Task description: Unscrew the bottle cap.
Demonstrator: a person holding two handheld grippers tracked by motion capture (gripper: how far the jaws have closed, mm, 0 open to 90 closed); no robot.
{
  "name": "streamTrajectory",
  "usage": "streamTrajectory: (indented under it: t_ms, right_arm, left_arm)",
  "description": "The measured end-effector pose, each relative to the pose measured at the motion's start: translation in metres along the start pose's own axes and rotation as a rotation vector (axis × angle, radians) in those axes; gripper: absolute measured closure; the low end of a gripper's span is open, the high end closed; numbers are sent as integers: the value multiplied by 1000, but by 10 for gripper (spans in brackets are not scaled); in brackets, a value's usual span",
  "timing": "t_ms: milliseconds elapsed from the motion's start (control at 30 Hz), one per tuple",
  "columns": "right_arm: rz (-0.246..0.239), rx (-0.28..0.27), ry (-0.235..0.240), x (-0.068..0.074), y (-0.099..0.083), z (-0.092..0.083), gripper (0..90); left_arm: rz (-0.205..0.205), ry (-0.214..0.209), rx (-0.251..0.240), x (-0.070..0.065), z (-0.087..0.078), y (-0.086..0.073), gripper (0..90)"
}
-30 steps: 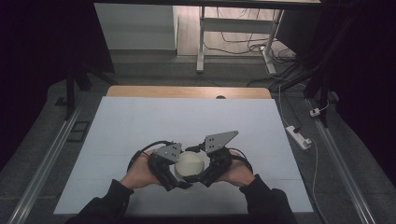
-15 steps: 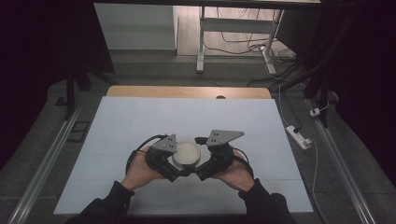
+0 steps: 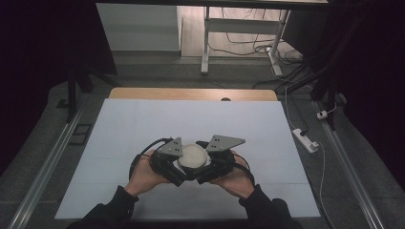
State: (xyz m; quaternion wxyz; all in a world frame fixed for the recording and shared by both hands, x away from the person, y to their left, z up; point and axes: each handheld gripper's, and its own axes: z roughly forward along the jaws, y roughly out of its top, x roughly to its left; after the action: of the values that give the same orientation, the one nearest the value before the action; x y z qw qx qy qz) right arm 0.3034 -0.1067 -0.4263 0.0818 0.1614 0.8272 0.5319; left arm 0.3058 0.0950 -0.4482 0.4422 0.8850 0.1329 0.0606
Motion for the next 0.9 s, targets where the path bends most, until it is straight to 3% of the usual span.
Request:
streamTrajectory:
  t_ms: [100,200,267,333,367,467,633,667,800,833,867,900]
  right_arm:
    - [-14,14,23,0,2,-2,71]
    - [-18,21,75,-2,3,-3,71]
    - [-27,24,127,-4,3,-5,71]
    - [-32,26,147,-5,3,-6,71]
    - [-48,36,202,-6,3,-7,71]
    - [-85,59,290,-7,1,-8,71]
    - [-127,64,373,-8,-2,-10,70]
    - [-127,64,373,-8,-2,-10,70]
    - [-98,34,281,-8,-2,-10,0]
    - [-98,34,281,-8,-2,-10,0]
    - [-60,16,225,-10,1,-12,0]
    - [-60,16,225,-10,1,-12,0]
  left_arm:
    - [12,-28,-1,0,-1,0,73]
    - [28,-58,-5,1,-2,0,73]
    - [58,-113,-9,0,-2,-1,73]
    - [68,-130,-10,-1,-2,-1,73]
    - [83,-147,-7,-1,-2,-1,73]
    - [139,-210,6,-6,1,-2,73]
    - [165,-249,13,-9,4,-2,73]
    - [165,-249,13,-9,4,-2,73]
    - [125,-181,13,-4,4,-4,73]
    - [125,-181,13,-4,4,-4,73]
    - [105,-159,13,-2,3,-4,73]
    - [94,-143,12,-1,3,-5,73]
